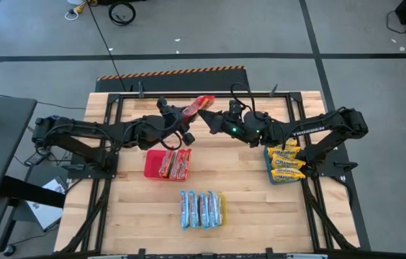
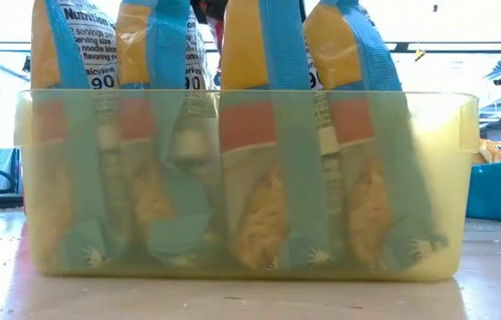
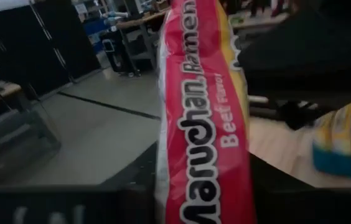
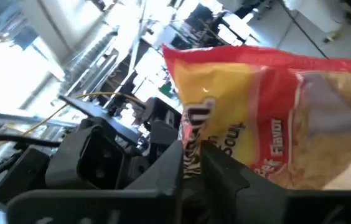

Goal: Sort Maruchan noodles
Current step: Put the red noodle pack into the red bin

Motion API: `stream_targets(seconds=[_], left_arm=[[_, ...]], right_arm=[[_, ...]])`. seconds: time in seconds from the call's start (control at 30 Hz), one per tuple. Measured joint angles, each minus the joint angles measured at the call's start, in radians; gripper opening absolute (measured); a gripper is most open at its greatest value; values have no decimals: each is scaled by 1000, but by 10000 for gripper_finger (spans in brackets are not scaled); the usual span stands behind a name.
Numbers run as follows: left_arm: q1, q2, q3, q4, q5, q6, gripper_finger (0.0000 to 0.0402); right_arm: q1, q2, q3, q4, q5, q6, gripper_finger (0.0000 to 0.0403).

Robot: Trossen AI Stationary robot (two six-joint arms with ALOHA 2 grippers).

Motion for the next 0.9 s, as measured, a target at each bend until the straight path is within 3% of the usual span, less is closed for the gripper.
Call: stream_targets(seconds=[0.17,0.33,0.43,0.63,0.7,0.9], left_arm=[[-6,-77,0,-127,15,-68,124],[-72,-214,1,-384,-87,-227,124],[-147,-300,1,-610,-109,-483,124],[-297,-343,-5,-1218,59,-1154,124],[-357,-323,-33,-1266,29,-1275,124],[-443,-268,-189,-1194,-72,-1583,124]], right_arm=[[-4,-6,0,86,-46,-113,116],[-18,-74,0,90,-99,-291,165],[-17,-116,0,31,-104,-355,171],[-18,-150,0,-116,-89,-347,160],[-18,-147,0,-136,-89,-339,156],[-18,-126,0,-142,-96,-294,153]])
